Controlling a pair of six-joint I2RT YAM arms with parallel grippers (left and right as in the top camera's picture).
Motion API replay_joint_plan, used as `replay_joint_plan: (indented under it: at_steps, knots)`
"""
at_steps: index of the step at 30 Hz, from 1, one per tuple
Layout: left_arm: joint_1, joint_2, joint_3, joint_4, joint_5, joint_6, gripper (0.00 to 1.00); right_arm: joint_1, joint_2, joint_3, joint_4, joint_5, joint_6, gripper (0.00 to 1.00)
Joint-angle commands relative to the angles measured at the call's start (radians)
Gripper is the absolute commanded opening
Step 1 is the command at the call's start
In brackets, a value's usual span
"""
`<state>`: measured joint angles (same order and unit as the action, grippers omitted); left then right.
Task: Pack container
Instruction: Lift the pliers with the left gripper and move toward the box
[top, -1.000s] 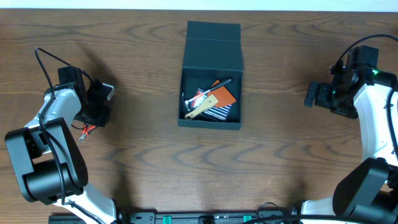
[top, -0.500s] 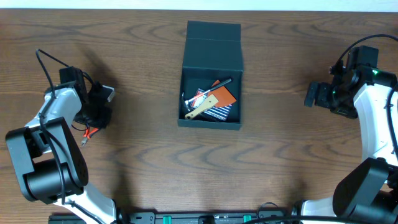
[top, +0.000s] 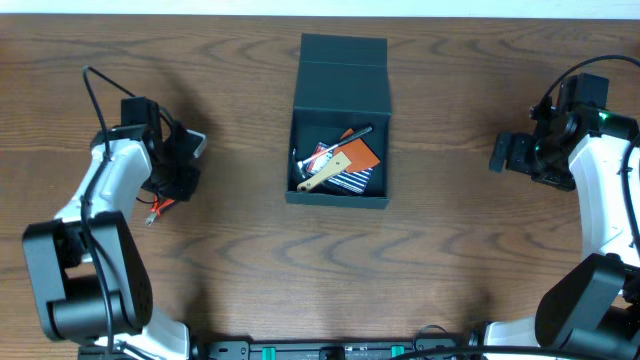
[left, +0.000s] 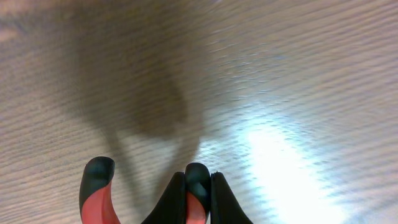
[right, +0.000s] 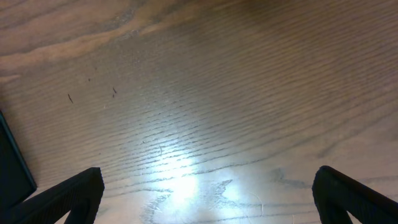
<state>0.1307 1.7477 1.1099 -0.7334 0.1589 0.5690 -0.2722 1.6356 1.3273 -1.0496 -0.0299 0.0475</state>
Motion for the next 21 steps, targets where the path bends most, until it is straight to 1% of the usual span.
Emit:
replay_joint_plan:
  at_steps: [1,8,13,17,21]
  knots:
    - [-0.031,-0.053,0.028,-0.019,0.013,-0.025,0.06,0.005,0.007,-0.005,0.001,-0.005,-0.011,0.99]
    - [-0.143,-0.159,0.035,-0.03,0.014,-0.074,0.05,0.005,0.007,-0.005,0.001,-0.005,-0.011,0.99]
    - [-0.292,-0.244,0.098,-0.033,0.014,-0.096,0.06,0.005,0.007,-0.005,0.001,-0.005,-0.01,0.99]
    - [-0.427,-0.262,0.175,-0.028,0.013,-0.091,0.06,0.005,0.007,-0.005,0.001,-0.005,-0.011,0.99]
    - [-0.557,-0.261,0.22,0.011,0.013,-0.032,0.06,0.005,0.007,-0.005,-0.002,-0.005,-0.011,0.99]
